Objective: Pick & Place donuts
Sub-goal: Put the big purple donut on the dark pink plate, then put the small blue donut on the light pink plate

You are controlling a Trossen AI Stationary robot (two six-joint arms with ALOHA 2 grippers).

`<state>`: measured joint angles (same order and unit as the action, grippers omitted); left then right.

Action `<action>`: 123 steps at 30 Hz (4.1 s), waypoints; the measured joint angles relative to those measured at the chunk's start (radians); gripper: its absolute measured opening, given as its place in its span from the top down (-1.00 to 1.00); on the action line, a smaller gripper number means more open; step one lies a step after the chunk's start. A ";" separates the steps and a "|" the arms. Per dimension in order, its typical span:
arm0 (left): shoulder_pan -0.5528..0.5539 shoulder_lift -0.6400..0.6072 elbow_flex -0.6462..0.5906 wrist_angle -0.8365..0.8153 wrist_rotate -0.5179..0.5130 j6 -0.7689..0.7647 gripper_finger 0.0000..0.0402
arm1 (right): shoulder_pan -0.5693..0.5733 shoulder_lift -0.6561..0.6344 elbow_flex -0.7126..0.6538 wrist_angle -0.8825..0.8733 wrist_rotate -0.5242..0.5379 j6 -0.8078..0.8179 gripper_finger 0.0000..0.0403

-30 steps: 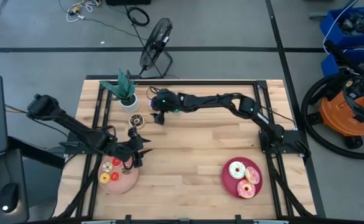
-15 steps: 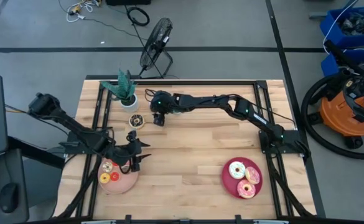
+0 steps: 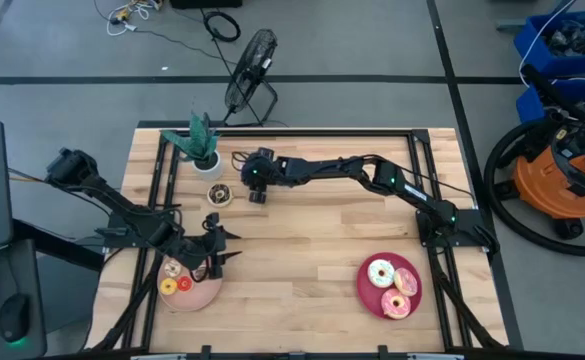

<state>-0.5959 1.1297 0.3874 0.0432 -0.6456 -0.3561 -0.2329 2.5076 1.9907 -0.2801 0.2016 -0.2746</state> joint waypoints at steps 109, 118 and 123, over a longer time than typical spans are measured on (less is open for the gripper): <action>-0.073 0.000 0.000 0.075 -0.271 0.054 0.01 | 1.173 -0.736 -0.728 -0.832 0.089 1.628 -0.23; -0.073 0.000 0.000 0.077 -0.272 0.055 0.01 | 1.144 -0.861 -0.725 -0.838 0.439 1.464 -0.33; -0.069 0.000 0.000 0.077 -0.272 0.067 0.01 | 1.039 -0.875 -0.822 -0.670 0.454 1.253 -0.28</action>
<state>-0.6648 1.1301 0.3874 0.1200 -0.9173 -0.2890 0.8062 1.6325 1.1688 -0.9500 0.6559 0.9784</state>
